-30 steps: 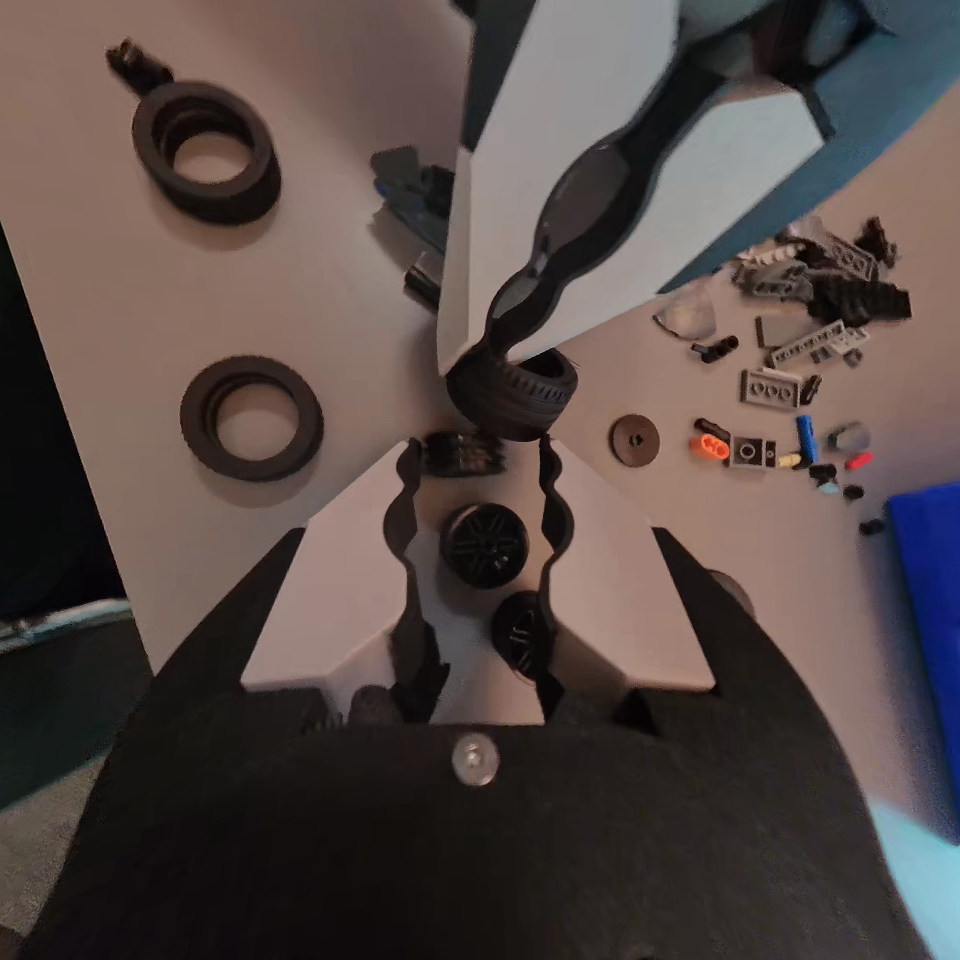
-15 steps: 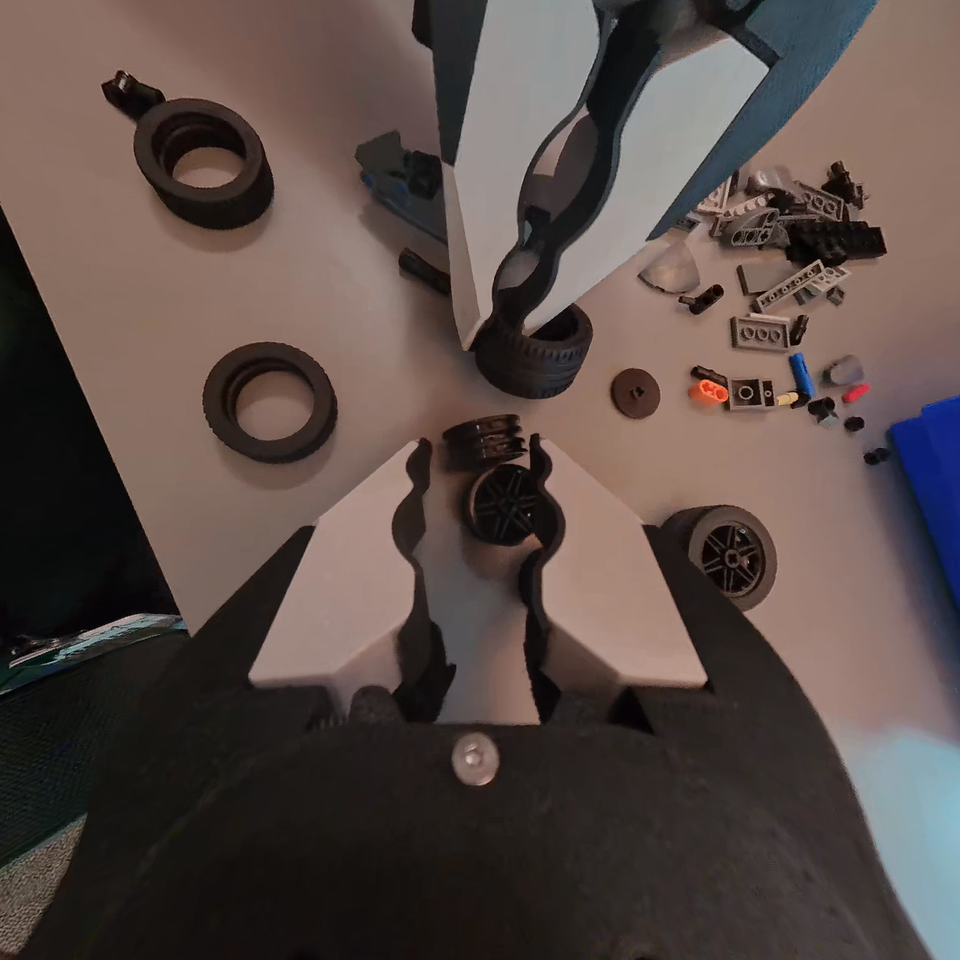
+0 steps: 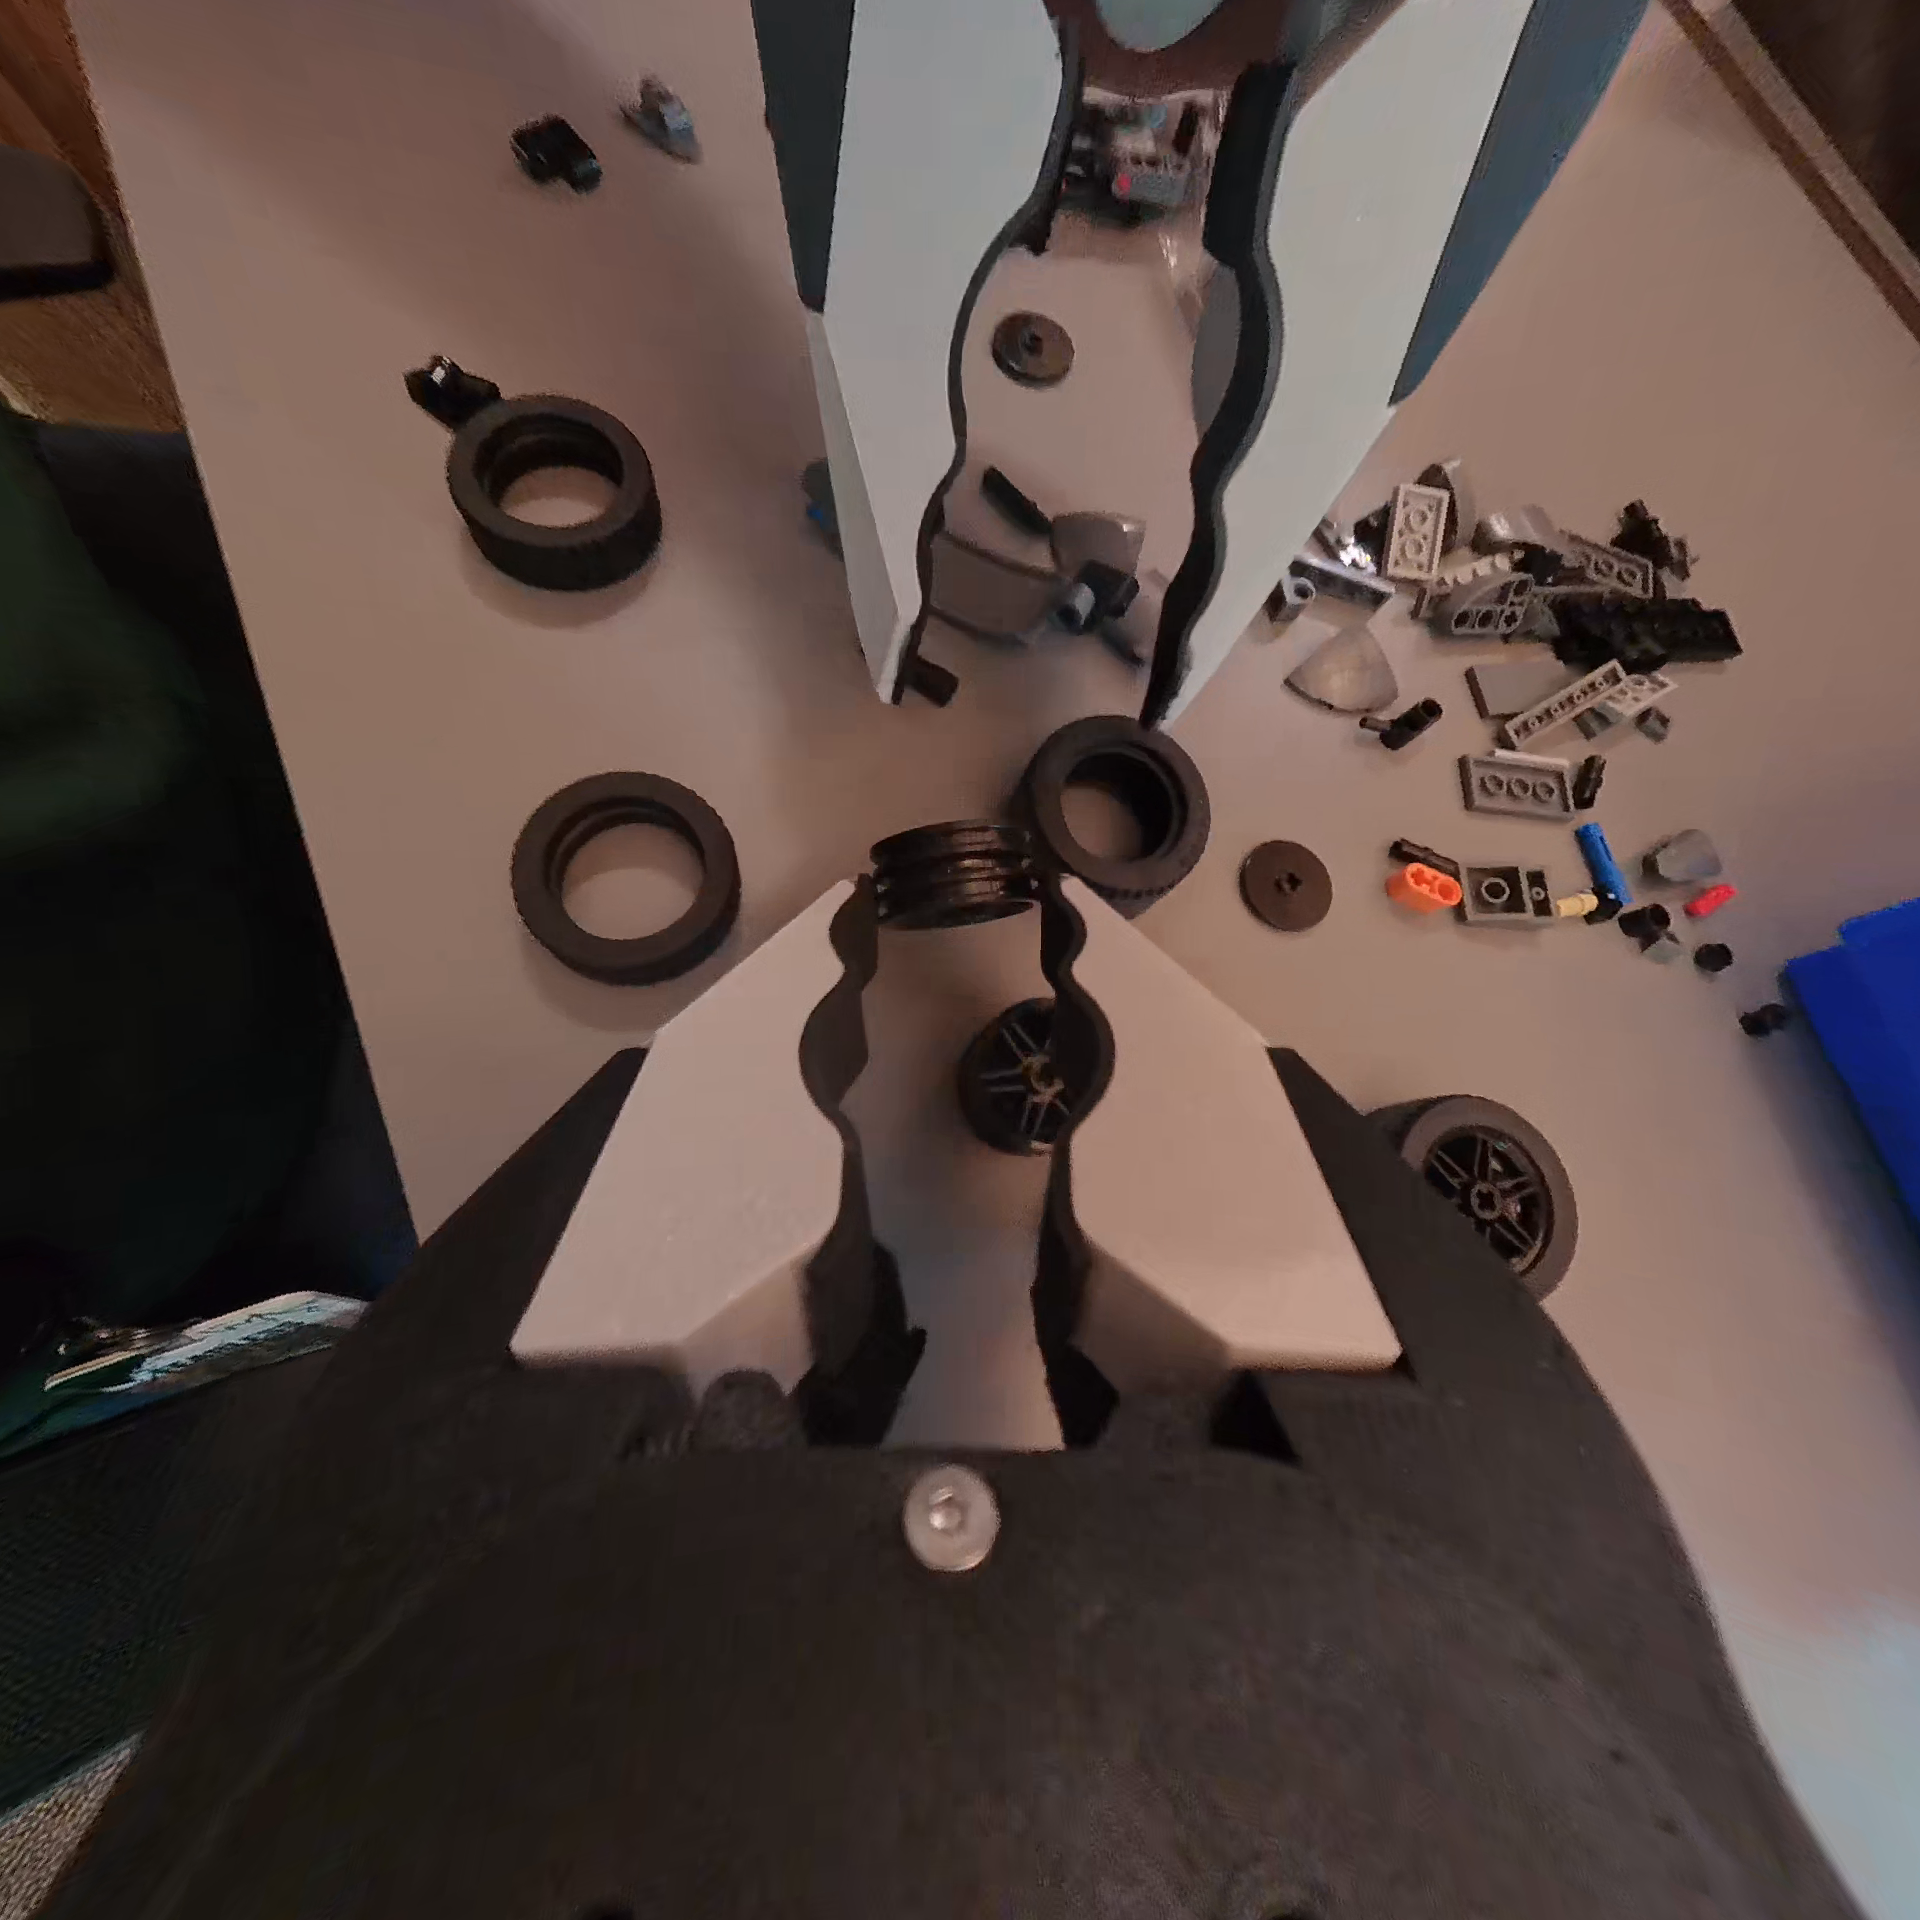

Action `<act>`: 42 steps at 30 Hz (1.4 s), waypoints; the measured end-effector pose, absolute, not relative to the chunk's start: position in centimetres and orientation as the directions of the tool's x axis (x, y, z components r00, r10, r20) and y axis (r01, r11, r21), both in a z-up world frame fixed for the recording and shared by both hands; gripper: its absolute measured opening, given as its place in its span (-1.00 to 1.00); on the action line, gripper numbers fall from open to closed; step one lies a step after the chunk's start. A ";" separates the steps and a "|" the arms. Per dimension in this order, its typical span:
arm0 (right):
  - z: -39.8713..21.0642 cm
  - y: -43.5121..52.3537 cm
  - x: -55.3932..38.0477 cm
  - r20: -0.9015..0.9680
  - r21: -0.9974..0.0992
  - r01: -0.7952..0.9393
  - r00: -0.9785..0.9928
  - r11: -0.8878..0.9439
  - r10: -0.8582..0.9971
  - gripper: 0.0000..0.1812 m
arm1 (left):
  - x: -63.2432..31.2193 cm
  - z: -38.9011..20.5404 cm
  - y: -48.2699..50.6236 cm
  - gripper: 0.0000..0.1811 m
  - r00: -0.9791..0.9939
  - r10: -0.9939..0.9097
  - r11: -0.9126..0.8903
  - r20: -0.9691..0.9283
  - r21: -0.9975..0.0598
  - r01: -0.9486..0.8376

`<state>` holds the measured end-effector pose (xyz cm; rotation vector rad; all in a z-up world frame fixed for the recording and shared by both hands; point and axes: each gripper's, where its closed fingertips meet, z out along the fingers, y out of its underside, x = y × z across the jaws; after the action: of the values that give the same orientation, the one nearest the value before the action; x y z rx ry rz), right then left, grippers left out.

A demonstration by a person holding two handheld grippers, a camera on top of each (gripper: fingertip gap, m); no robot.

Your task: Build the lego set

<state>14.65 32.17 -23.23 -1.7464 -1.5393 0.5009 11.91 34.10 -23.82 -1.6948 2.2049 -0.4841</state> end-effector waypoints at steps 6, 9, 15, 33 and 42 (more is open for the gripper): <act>-20.8 30.5 13.0 0.189 -0.787 0.614 0.137 0.066 0.972 -0.67 | 9.8 -21.1 33.8 -0.45 -0.153 -0.979 0.200 -0.134 -0.494 -0.846; -19.7 29.4 11.1 0.203 -0.803 0.583 0.074 0.123 0.976 -0.67 | 8.2 -20.0 32.7 -0.52 -0.093 -0.981 0.170 -0.172 -0.519 -0.838; -18.7 28.2 7.1 0.295 -0.827 0.510 0.032 0.238 0.955 -0.67 | 6.3 -19.5 29.6 -0.56 0.088 -0.996 -0.064 0.000 -0.685 -0.725; -15.9 26.9 3.5 0.424 -0.850 0.384 0.094 0.360 0.901 -0.67 | 4.9 -16.0 26.4 -0.67 0.008 -0.922 -0.372 0.386 -0.883 -0.288; -13.5 27.1 2.2 0.471 -0.854 0.323 0.145 0.409 0.870 -0.66 | 3.6 -13.2 26.4 -0.67 -0.145 -0.862 -0.478 0.486 -0.874 -0.089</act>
<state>2.15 27.08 -13.48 -1.1447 -1.4264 0.5549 3.63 26.36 -13.23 -1.5334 1.0876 -1.6837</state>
